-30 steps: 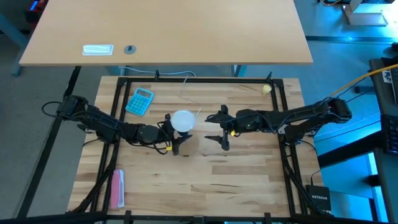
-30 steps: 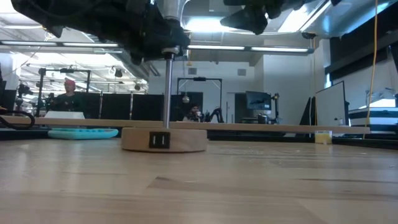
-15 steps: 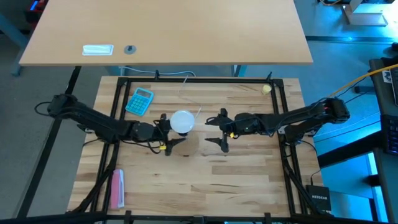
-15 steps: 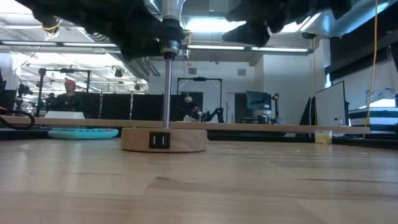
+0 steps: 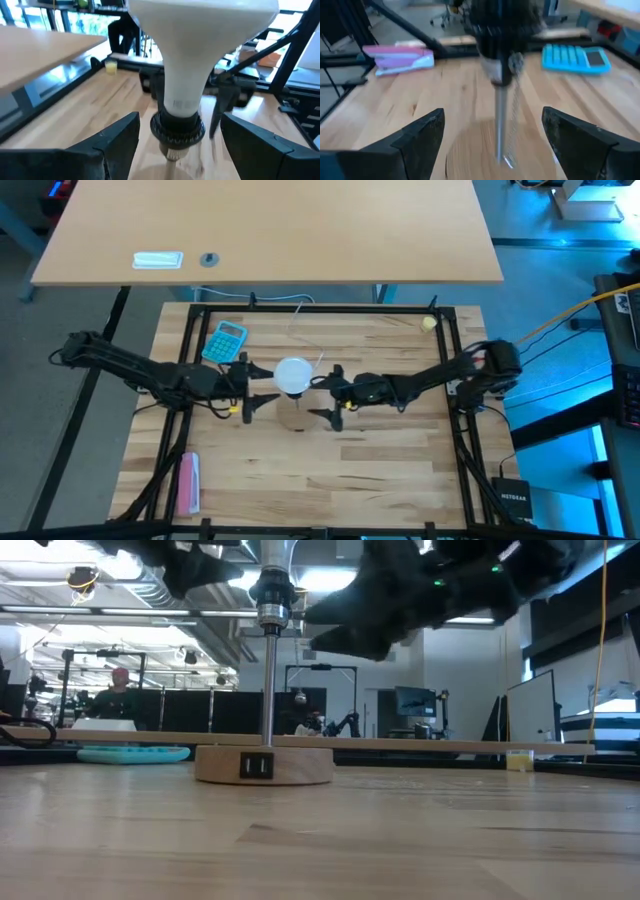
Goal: Screw lightbulb
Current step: Remove the light bulb from the lamp
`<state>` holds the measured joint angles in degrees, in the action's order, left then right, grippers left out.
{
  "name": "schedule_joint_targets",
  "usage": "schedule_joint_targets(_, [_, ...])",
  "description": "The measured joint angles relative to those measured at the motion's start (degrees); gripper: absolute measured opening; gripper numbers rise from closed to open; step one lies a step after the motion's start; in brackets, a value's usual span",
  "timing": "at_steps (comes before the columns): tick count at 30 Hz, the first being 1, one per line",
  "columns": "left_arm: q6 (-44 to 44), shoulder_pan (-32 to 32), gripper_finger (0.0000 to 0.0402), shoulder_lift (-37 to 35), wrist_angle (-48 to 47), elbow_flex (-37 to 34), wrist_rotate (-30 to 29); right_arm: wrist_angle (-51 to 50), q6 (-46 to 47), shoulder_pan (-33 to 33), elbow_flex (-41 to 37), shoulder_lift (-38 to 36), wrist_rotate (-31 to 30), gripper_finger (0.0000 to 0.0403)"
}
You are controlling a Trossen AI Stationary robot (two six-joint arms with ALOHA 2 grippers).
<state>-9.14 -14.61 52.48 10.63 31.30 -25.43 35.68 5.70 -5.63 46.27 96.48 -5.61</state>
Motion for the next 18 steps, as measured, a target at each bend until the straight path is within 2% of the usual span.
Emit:
schedule_joint_targets(6, [0.98, 0.02, 0.0267, -0.84, -0.4, -0.01, 0.0, 7.18, -5.27, 0.35, 5.65, 7.07, -3.3, 0.0335])
schedule_joint_targets(12, [1.02, 0.02, 0.0267, -0.84, -1.03, -0.03, -0.01, 8.29, -7.43, 0.77, 10.06, 10.67, -1.93, 0.0329])
schedule_joint_targets(15, [1.02, 0.02, 0.0267, -0.84, -1.1, -0.03, -0.02, 8.26, -7.44, 0.79, 11.32, 11.68, -1.52, 0.0297])
schedule_joint_targets(18, [1.04, 0.02, 0.0267, -0.84, -0.98, -0.02, -0.02, 8.06, -7.47, 0.77, 11.78, 11.62, -1.03, 0.0238])
